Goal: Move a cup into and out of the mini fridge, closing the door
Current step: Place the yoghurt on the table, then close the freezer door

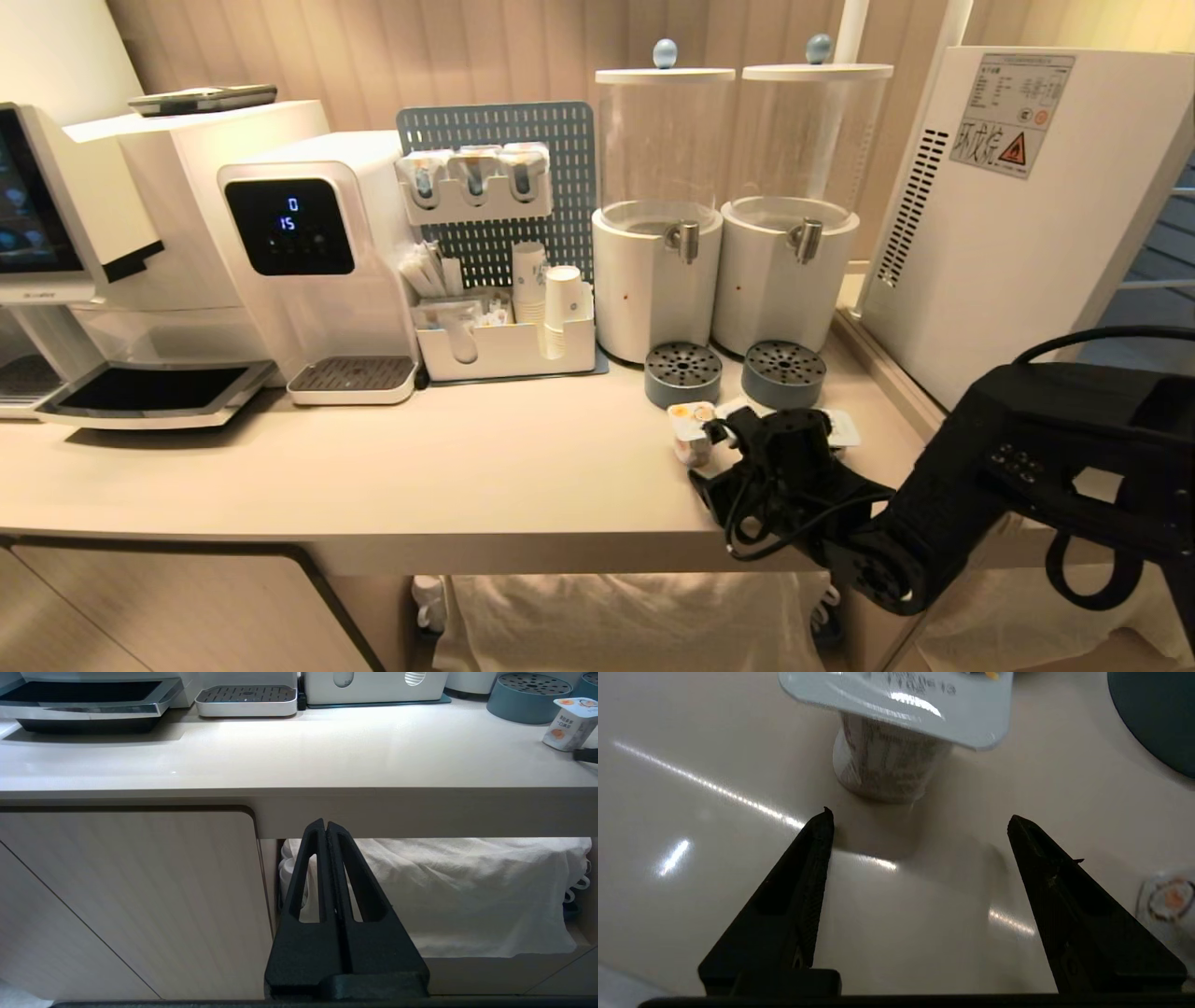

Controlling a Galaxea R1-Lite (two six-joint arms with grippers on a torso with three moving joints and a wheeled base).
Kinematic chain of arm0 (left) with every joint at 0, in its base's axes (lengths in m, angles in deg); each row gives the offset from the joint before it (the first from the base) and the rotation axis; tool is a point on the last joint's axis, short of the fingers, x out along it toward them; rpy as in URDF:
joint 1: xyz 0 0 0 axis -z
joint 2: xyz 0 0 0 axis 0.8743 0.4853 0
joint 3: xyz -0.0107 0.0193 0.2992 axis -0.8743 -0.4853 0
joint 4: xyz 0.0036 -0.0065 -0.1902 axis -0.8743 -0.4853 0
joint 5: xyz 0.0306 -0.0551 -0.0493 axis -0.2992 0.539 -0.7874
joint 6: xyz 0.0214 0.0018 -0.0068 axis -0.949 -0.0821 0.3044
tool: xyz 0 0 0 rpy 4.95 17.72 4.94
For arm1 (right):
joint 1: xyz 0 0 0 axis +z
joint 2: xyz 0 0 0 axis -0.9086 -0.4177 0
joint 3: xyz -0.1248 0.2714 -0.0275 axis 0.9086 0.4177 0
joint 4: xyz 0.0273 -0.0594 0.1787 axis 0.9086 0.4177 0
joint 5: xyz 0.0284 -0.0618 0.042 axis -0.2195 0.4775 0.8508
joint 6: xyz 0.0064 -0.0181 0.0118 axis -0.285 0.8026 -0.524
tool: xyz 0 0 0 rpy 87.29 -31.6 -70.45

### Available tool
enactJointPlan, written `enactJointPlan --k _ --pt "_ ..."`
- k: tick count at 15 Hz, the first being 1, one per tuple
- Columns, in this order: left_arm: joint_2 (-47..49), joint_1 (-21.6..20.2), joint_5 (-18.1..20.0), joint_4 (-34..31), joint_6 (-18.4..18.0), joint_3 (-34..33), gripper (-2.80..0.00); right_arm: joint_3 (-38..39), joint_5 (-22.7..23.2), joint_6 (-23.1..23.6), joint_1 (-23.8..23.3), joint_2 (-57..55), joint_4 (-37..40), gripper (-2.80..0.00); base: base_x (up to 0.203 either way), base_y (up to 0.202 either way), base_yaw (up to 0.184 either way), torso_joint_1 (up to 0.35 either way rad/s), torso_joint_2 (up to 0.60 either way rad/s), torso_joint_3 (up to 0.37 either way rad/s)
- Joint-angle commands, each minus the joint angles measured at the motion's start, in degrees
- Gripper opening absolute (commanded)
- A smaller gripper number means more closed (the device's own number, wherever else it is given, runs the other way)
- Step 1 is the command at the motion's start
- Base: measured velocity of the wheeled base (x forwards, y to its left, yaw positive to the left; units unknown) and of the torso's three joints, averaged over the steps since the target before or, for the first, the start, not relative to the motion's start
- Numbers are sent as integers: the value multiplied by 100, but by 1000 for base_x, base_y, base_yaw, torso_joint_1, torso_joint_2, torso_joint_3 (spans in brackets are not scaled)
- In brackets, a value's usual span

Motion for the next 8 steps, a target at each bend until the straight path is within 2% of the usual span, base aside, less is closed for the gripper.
enactJointPlan --k 1,2,3,8 --pt "-2 -4 -2 -11 1 0 -280 357 -15 1 7 545 -245 0 0 0 0 0 0 0" --pt "-2 -4 -2 -2 10 0 -280 535 -19 -1 9 709 -290 0 0 0 0 0 0 0" --pt "-2 4 2 -2 10 0 -280 762 -13 -4 19 955 -316 -280 0 0 0 0 0 0" --pt "-2 4 2 -2 1 0 -280 1756 -13 -39 130 2404 -379 -280 0 0 0 0 0 0"
